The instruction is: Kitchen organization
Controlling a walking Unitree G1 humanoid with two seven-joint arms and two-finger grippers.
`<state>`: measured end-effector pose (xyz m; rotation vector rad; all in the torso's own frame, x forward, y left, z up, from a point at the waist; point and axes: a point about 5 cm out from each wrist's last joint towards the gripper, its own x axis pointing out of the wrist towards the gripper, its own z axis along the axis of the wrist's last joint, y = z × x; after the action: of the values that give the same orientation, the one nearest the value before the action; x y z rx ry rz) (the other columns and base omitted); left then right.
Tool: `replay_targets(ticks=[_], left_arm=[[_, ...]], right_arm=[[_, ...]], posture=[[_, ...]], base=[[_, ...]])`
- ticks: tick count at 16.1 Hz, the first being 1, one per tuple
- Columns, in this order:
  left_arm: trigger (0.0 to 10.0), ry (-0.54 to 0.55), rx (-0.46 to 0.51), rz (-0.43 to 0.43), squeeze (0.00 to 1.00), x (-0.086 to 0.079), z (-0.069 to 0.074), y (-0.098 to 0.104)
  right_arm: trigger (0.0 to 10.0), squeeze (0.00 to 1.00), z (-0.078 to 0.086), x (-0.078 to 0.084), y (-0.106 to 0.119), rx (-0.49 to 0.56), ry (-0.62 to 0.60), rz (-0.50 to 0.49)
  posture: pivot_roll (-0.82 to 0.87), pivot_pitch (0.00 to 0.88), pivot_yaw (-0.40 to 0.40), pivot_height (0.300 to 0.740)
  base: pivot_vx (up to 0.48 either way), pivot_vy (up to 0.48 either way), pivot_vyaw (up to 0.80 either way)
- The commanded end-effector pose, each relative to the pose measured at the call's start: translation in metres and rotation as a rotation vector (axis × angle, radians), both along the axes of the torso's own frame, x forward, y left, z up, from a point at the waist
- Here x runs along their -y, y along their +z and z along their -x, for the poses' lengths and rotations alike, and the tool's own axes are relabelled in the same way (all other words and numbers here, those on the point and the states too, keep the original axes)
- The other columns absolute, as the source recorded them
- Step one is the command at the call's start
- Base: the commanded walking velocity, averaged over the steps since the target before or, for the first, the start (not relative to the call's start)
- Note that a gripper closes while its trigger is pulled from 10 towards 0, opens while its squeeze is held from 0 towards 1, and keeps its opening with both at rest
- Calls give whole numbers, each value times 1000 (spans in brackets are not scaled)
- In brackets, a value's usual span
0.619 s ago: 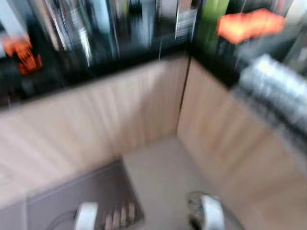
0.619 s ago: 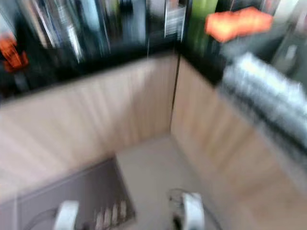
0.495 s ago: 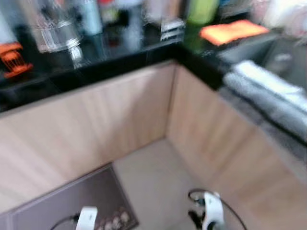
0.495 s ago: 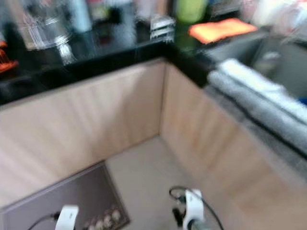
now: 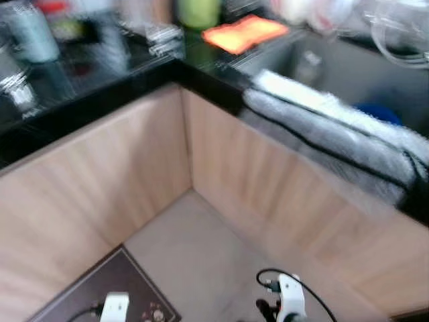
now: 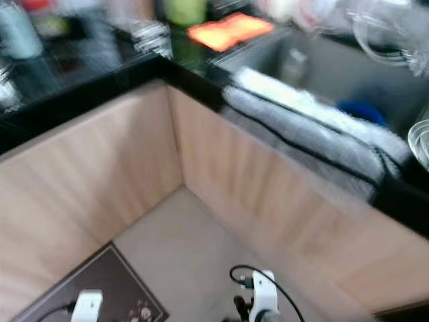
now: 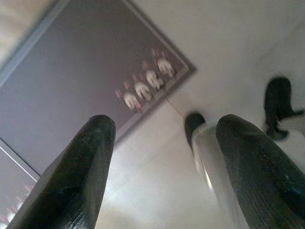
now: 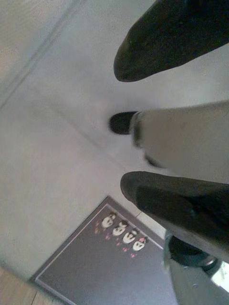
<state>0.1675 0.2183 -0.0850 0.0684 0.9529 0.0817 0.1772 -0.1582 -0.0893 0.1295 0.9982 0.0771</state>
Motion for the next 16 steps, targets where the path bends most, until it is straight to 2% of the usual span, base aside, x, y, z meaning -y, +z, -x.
replay_targets(ticks=[1, 2, 3, 4, 7, 16], left_arm=[[10000, 46, 27, -10, 0, -7, 1, 2], [10000, 48, 44, -15, 0, -9, -2, 4], [10000, 68, 122, -18, 0, -23, -14, 14], [10000, 76, 148, -16, 0, -29, -16, 18], [10000, 86, 172, 10, 0, -32, -18, 20], [10000, 88, 124, 33, 0, -37, -14, 18]], right_arm=[[10000, 0, 0, 1, 0, 2, -11, 2], [10000, 0, 0, 1, 0, 0, -10, 2], [10000, 0, 1, 0, 0, -2, -11, 2], [10000, 0, 1, 0, -1, -4, -12, 2], [10000, 0, 2, -1, -1, -7, -15, 1], [10000, 0, 2, -2, -1, -2, -21, 1]], posture=[[-4, 111, 49, 740], [-4, 112, 49, 740], [-5, 117, 54, 740], [-5, 116, 57, 740], [-9, 115, 62, 740], [-12, 105, 74, 740]], base=[[0, 0, -763], [0, 0, -763], [0, 0, -763], [0, 0, -763], [0, 0, -763], [0, 0, -763]])
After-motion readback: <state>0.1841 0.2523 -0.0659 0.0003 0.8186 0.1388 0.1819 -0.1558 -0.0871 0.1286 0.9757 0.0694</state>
